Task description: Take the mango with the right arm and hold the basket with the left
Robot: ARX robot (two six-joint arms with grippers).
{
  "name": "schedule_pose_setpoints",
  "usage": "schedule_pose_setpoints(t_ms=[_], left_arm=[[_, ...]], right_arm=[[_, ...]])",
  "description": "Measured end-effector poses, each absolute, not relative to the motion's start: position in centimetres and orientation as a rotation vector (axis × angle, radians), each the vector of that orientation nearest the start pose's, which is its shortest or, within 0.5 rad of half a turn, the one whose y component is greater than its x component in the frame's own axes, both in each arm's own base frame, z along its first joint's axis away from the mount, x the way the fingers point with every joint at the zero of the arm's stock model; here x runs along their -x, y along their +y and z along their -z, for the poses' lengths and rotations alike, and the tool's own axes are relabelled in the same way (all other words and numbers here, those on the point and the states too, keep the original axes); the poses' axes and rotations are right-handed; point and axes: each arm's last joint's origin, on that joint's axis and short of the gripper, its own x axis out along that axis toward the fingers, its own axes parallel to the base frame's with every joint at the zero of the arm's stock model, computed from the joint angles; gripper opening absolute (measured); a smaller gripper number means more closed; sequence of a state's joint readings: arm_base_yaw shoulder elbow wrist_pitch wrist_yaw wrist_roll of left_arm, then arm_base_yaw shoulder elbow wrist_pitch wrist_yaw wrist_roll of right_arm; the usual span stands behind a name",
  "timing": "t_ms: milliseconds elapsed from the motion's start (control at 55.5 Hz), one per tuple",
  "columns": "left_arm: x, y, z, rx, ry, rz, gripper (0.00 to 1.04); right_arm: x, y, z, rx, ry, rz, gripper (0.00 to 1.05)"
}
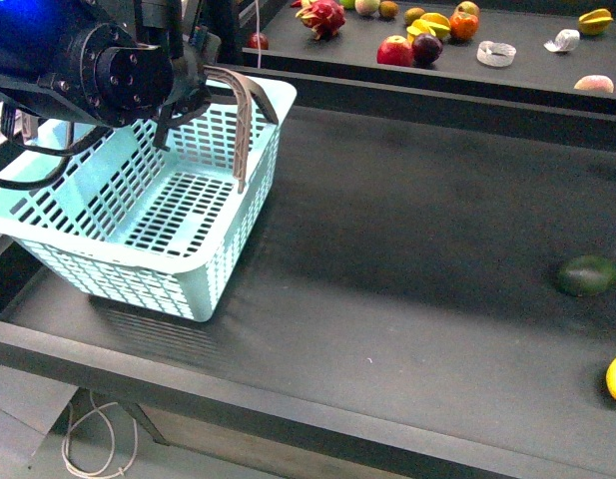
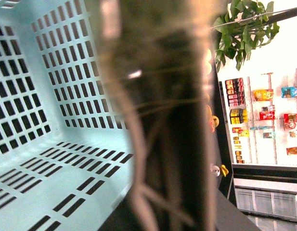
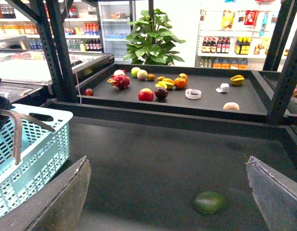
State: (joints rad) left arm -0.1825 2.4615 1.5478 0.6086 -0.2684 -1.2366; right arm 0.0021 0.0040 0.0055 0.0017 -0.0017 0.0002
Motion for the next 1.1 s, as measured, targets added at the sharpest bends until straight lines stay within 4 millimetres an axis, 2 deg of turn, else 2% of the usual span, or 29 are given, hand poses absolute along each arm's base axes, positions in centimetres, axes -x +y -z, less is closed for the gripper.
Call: schedule_pose_setpoints(t_ms=[72, 180, 270, 342, 468, 558, 901, 1099], left_arm=[[-50.1, -8.7, -8.3, 1.149, 0.217, -0.253, 0.06], [-49.1, -8.6, -8.8, 1.088, 0.231, -0.246, 0.05], [-47.8, -8.7, -9.9, 1.054, 0.227, -0.228, 0.05], [-46.5, -8.9, -11.1, 1.001, 0.215, -0.189, 0.05], [-42.7, -10.3, -14.5, 0.862, 0.172, -0.081, 0.05], [-40.6, -11.2, -15.4, 0.774, 0.153, 0.002, 0.05], [-33.4, -15.9, -13.8, 0.461, 0.214, 0.264, 0.05], [-31.3, -18.0, -14.2, 0.339, 0.184, 0.357, 0.05]], right_arm=[[-9.8, 0.0, -16.5, 0.0, -0.003, -0.004, 0.96], [-9.8, 0.0, -16.5, 0.0, -0.003, -0.004, 0.96], [-9.8, 0.0, -16.5, 0.0, -0.003, -0.004, 0.96], [-9.8, 0.0, -16.5, 0.0, -0.003, -0.004, 0.96], [-9.8, 0.0, -16.5, 0.0, -0.003, -0.004, 0.96], [-9.8, 0.0, -16.5, 0.0, -0.003, -0.004, 0.96], [-9.8, 0.0, -16.5, 0.0, -0.003, -0.004, 0.96], [-9.8, 0.0, -16.5, 0.0, -0.003, -0.004, 0.96]])
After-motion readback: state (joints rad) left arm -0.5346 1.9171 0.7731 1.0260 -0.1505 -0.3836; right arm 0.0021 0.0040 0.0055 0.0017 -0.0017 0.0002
